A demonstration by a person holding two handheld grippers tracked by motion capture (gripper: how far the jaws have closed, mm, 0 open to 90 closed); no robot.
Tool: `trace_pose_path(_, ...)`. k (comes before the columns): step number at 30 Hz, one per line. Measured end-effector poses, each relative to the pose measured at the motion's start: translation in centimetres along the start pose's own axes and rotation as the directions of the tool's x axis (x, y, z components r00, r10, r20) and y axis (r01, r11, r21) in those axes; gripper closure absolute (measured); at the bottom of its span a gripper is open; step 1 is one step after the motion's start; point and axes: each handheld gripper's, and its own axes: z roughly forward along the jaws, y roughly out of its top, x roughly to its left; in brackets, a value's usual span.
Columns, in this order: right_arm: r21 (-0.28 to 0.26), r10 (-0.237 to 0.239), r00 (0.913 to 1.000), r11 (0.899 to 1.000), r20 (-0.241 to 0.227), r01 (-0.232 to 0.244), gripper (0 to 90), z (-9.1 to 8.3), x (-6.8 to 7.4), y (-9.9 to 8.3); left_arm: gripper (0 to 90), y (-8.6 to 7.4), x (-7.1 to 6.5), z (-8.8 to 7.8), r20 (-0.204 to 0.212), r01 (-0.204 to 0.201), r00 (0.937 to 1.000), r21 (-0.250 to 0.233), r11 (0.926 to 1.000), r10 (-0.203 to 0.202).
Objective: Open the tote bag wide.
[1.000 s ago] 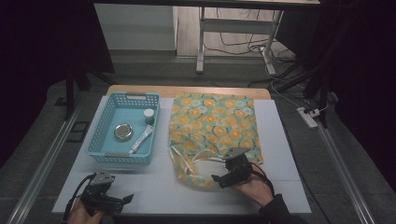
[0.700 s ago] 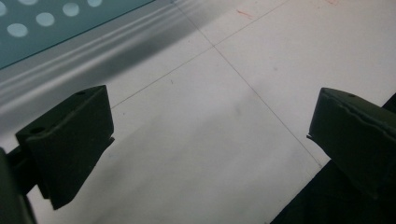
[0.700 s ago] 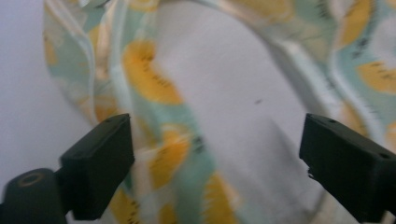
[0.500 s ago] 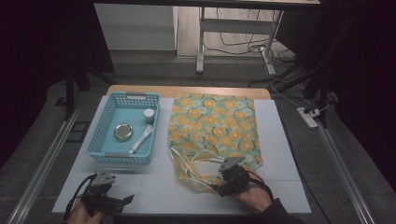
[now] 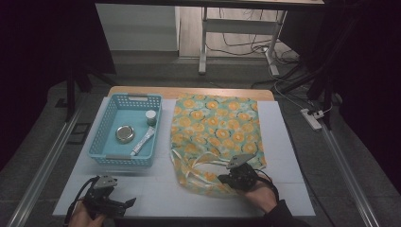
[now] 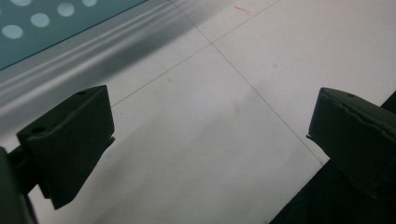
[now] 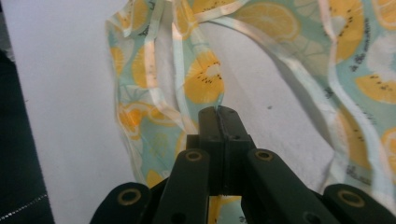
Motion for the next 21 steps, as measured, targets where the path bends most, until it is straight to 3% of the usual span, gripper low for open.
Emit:
trace_pose_path(4,-0.004,0.005,1.0,1.0,0.003,-0.005,89.8,-0.2,0.1,0.4,0.8,0.0,0.0,0.0,-0.001,0.0,1.0,0.001,1.0,0.0)
trace_pose_path(11,-0.08,0.037,0.9992,0.996,0.011,-0.036,89.8,-1.6,-0.9,1.5,0.8,0.0,0.1,0.0,0.0,0.005,1.0,-0.001,1.0,-0.005)
trace_pose_path(21,-0.146,0.045,0.9937,0.989,0.102,-0.03,89.9,-3.1,-3.5,3.7,0.7,0.0,0.2,-0.1,0.007,0.015,0.9999,-0.007,0.9999,-0.015)
